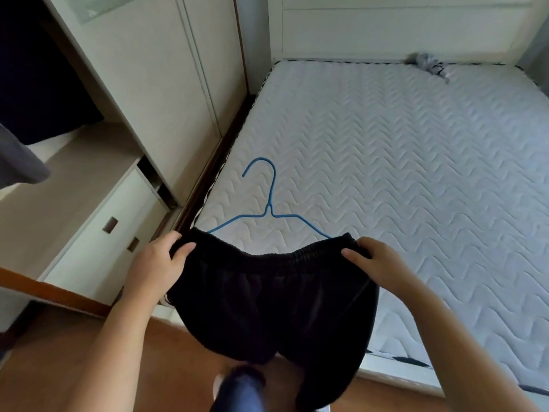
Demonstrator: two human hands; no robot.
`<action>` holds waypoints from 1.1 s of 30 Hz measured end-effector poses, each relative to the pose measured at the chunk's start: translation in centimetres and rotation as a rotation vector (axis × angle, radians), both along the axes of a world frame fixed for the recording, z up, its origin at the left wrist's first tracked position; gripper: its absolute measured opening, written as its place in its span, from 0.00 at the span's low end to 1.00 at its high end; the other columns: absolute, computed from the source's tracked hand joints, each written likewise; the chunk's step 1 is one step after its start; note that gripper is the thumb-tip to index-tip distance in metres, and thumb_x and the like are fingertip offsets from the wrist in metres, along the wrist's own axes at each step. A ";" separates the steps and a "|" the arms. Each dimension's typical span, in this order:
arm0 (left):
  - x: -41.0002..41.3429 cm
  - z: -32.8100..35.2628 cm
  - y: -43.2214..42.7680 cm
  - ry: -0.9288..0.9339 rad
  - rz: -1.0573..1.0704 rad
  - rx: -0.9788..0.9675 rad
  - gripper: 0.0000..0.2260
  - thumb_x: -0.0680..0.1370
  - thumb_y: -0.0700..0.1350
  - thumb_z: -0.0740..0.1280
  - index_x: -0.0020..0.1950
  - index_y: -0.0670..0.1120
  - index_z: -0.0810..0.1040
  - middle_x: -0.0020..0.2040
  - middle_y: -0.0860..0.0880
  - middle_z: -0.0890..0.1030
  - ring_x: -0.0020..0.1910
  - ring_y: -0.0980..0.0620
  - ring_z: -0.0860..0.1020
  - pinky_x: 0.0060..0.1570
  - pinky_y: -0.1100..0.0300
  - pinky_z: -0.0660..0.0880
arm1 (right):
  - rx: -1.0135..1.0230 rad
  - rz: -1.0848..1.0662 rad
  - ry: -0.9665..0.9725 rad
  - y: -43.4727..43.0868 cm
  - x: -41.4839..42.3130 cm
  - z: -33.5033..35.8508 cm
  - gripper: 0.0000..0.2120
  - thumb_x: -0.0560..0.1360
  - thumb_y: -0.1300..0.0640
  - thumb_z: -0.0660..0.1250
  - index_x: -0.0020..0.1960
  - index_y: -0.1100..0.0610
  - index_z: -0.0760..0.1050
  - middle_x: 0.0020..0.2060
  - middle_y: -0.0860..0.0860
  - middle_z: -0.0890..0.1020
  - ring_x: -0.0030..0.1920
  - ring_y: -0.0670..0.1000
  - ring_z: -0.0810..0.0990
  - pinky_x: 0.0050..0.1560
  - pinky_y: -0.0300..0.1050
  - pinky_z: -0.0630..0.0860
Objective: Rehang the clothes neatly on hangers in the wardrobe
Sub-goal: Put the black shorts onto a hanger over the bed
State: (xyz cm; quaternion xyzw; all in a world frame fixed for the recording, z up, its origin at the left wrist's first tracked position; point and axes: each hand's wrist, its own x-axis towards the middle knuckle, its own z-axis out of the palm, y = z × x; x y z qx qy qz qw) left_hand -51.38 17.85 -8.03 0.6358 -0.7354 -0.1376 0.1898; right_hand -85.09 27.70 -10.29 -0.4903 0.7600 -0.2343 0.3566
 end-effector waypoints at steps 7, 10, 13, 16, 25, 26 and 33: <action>4.0 -2.4 -11.0 0.035 -0.085 0.039 0.12 0.76 0.49 0.64 0.53 0.42 0.77 0.43 0.42 0.81 0.43 0.42 0.78 0.39 0.55 0.73 | 0.021 -0.093 0.039 -7.8 4.7 -1.1 0.08 0.76 0.48 0.61 0.43 0.52 0.72 0.34 0.45 0.75 0.37 0.44 0.74 0.34 0.36 0.65; 7.2 -3.4 -15.7 0.059 -0.142 0.100 0.11 0.76 0.49 0.64 0.51 0.43 0.78 0.41 0.45 0.81 0.41 0.46 0.77 0.38 0.57 0.70 | 0.043 -0.175 0.025 -11.3 8.1 -1.7 0.08 0.75 0.48 0.63 0.41 0.51 0.72 0.35 0.47 0.76 0.38 0.48 0.75 0.36 0.39 0.69; 10.6 -4.2 -19.8 0.069 -0.166 0.153 0.11 0.76 0.49 0.64 0.52 0.42 0.77 0.43 0.46 0.80 0.43 0.46 0.77 0.39 0.58 0.70 | 0.074 -0.207 0.036 -15.0 11.9 -2.1 0.08 0.75 0.49 0.63 0.44 0.53 0.73 0.35 0.47 0.77 0.41 0.51 0.76 0.38 0.43 0.70; 13.4 -5.2 -23.0 0.097 -0.160 0.184 0.12 0.76 0.48 0.65 0.52 0.41 0.77 0.42 0.46 0.80 0.43 0.47 0.76 0.40 0.57 0.70 | 0.066 -0.202 0.055 -18.1 14.9 -2.4 0.08 0.76 0.50 0.63 0.45 0.55 0.73 0.35 0.47 0.76 0.39 0.49 0.75 0.36 0.40 0.68; 13.9 -7.0 -29.4 0.123 -0.189 0.227 0.10 0.77 0.49 0.64 0.51 0.43 0.77 0.41 0.48 0.77 0.41 0.47 0.74 0.37 0.59 0.68 | 0.136 -0.154 0.091 -23.7 15.6 -3.7 0.06 0.77 0.54 0.60 0.50 0.56 0.71 0.43 0.53 0.76 0.45 0.52 0.74 0.44 0.44 0.66; 13.2 -7.5 -30.2 0.125 -0.172 0.251 0.11 0.77 0.49 0.64 0.53 0.43 0.76 0.42 0.48 0.77 0.42 0.46 0.75 0.39 0.58 0.68 | 0.160 -0.146 0.084 -24.2 15.1 -4.1 0.06 0.78 0.56 0.60 0.51 0.57 0.71 0.45 0.53 0.76 0.47 0.53 0.73 0.46 0.44 0.65; 7.9 -12.2 -35.6 0.066 -0.229 0.392 0.13 0.77 0.54 0.62 0.50 0.44 0.75 0.42 0.46 0.78 0.42 0.46 0.76 0.41 0.53 0.73 | 0.193 -0.231 0.058 -29.2 10.5 -8.9 0.09 0.78 0.60 0.57 0.56 0.60 0.71 0.46 0.55 0.75 0.48 0.54 0.72 0.48 0.44 0.64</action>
